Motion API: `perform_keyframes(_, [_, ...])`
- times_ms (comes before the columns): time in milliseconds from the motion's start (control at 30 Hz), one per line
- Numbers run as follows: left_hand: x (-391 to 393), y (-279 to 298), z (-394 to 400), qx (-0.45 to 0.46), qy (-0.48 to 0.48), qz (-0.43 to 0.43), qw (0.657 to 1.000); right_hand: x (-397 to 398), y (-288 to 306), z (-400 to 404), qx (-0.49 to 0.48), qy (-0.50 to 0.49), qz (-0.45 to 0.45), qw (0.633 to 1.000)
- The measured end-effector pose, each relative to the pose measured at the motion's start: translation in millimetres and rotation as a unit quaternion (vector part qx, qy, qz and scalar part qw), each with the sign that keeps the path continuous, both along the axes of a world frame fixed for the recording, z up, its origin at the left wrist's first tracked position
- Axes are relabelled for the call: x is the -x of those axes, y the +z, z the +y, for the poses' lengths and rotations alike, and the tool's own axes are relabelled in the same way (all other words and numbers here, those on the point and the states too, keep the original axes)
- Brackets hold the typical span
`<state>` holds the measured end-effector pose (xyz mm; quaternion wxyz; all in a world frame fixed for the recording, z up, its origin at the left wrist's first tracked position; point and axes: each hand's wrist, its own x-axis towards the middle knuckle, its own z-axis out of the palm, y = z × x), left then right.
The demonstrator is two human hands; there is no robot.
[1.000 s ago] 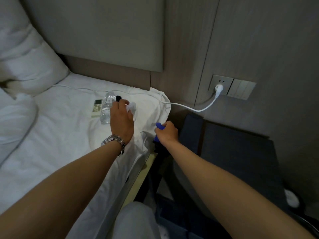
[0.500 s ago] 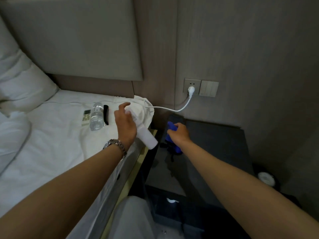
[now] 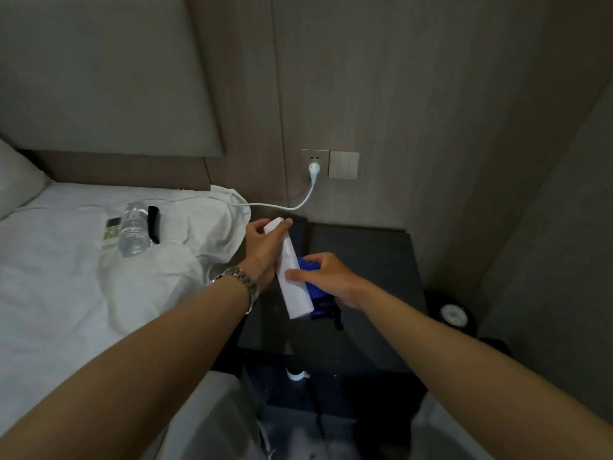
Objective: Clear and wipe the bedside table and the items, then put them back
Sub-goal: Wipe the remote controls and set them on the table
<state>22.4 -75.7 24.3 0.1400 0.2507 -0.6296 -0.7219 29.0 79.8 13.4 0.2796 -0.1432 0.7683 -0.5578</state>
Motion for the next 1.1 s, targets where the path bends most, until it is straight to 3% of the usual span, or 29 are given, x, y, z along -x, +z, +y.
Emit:
perform_keyframes(300, [-13.3, -22.5, 50.9, -0.012, -0.082, -0.047, 0.996, 3.2, -4.6, 9.1, 0.010, -0.102, 0.130, 0.986])
perform_keyframes(433, [-16.3, -19.0, 45.7, -0.096, -0.105, -0.058, 0.988, 11.5, -1.9, 13.1, 0.015, -0.110, 0.075, 0.991])
perform_keyframes(533, [-28.2, -14.4, 42.1, -0.180, -0.143, -0.097, 0.968, 26.7, 0.7, 13.9, 0.065, -0.206, -0.014, 0.976])
perform_keyframes(667, [-35.3, -15.1, 43.0, -0.235, -0.189, -0.104, 0.948, 41.3, 4.8, 12.0, 0.001, -0.305, 0.059, 0.951])
perform_keyframes(900, [-38.6, -13.8, 60.9, -0.245, -0.234, -0.107, 0.935, 21.3, 3.7, 2.6, -0.034, -0.251, 0.298, 0.920])
perform_keyframes(1100, [-37.4, -13.5, 64.5, -0.239, -0.162, -0.082, 0.954, 15.8, -11.4, -6.3, -0.098, -0.099, 0.305, 0.942])
